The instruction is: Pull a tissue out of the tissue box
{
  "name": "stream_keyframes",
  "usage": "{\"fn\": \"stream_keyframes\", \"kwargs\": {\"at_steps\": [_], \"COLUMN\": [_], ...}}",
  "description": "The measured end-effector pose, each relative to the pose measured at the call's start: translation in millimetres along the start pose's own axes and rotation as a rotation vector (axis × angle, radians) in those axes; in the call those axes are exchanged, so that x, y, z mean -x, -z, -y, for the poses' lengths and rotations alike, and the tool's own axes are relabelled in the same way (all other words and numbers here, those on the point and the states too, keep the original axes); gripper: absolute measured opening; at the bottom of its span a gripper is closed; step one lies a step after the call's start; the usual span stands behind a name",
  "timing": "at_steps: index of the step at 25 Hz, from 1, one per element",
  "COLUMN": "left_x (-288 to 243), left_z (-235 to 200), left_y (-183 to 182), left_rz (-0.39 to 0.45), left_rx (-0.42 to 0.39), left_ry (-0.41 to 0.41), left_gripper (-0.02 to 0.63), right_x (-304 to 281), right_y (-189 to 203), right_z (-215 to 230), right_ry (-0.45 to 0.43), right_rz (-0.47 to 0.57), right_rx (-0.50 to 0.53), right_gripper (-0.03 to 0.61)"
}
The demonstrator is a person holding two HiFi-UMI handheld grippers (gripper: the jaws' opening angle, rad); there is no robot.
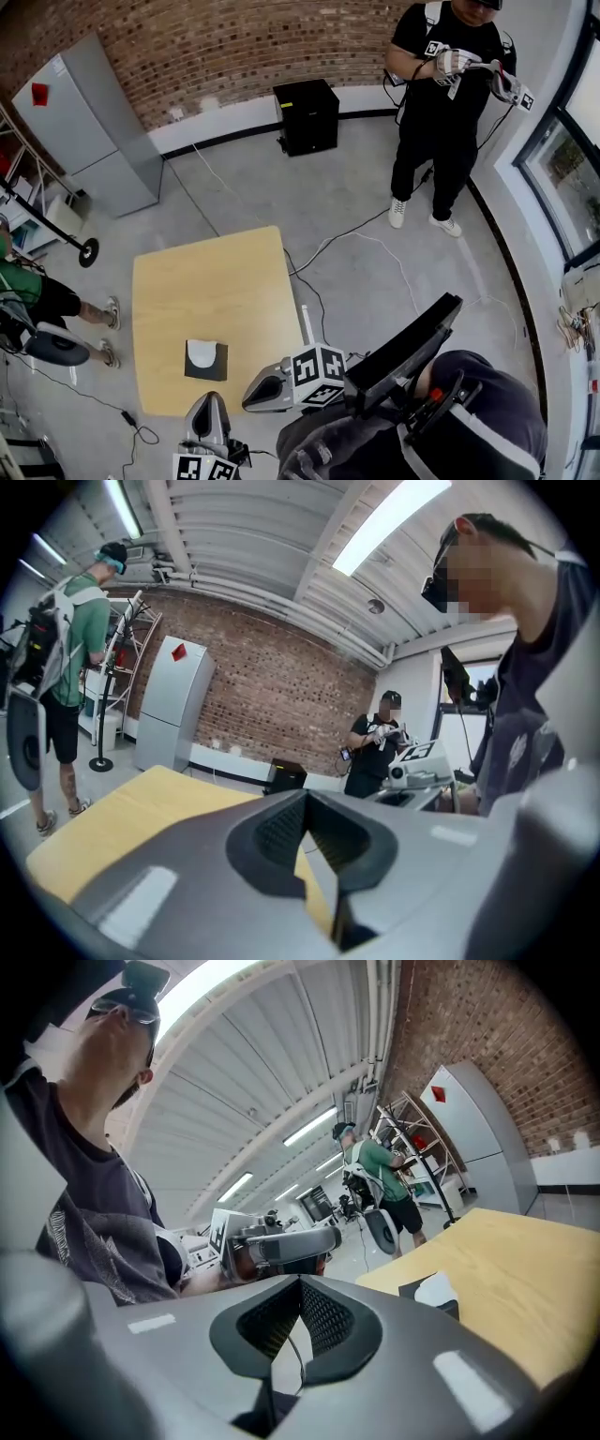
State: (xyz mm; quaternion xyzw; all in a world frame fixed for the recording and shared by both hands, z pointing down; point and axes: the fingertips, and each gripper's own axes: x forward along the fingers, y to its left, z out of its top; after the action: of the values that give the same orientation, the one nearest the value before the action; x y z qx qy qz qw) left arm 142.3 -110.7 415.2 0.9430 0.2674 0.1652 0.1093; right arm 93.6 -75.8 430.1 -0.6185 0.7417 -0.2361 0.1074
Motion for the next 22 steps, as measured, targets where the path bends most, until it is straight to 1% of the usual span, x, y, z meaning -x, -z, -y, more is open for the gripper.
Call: {"fn": "stream_keyframes", "kwargs": {"at_steps": [2, 4, 8, 11, 12, 13, 14, 16, 17, 19, 22], "left_x": [-2.3, -4.1, -9.9, -37.1, -47.3, -56.2, -61.8, -52.5, -37.2, -2.7, 24.4], "left_z": [-0.8, 0.4, 16.6, 47.1, 53.7, 51.5, 39.0, -4.7, -28.5, -70.8, -108.2], "left_y": [0.3, 0.3, -0.5, -2.9, -5.8, -10.6, -17.3, -29.2, -31.5, -31.0, -28.6], "left_rz": [-0.007, -0.016, -0.034, -0.031, -0.028, -0.028, -0.029, -0.029, -0.025, -0.017, -0.016], "left_rx": [-0.004, -0.010, -0.023, -0.028, -0.033, -0.046, -0.064, -0.081, -0.070, -0.036, -0.027], "left_ry": [-0.008, -0.015, -0.029, 0.004, 0.027, 0.049, 0.066, 0.075, 0.065, 0.026, -0.012], "left_gripper": [0.000, 0.002, 0.002, 0.002, 0.002, 0.002, 0.002, 0.002, 0.002, 0.002, 0.002], "right_x": [1.3, 6.9, 34.4, 77.0, 85.6, 87.0, 80.2, 44.3, 19.0, -29.8, -71.5], "right_y": [-2.1, -5.7, -6.8, -5.0, -7.9, -13.8, -22.1, -36.8, -39.2, -37.4, -39.1], "right_z": [6.0, 11.6, 6.4, 4.3, 7.5, 15.5, 27.3, 45.2, 46.6, 42.7, 42.3], "right_ry": [-0.004, 0.009, 0.042, 0.069, 0.077, 0.095, 0.123, 0.170, 0.175, 0.163, 0.142], "right_rz": [-0.005, 0.004, 0.066, 0.078, 0.076, 0.078, 0.087, 0.104, 0.095, 0.043, -0.028], "right_rx": [0.009, 0.011, -0.063, -0.088, -0.080, -0.068, -0.056, -0.052, -0.060, -0.076, -0.064], "right_gripper": [-0.002, -0.002, -0.002, -0.003, -0.002, -0.002, -0.002, -0.003, -0.002, -0.002, -0.002]}}
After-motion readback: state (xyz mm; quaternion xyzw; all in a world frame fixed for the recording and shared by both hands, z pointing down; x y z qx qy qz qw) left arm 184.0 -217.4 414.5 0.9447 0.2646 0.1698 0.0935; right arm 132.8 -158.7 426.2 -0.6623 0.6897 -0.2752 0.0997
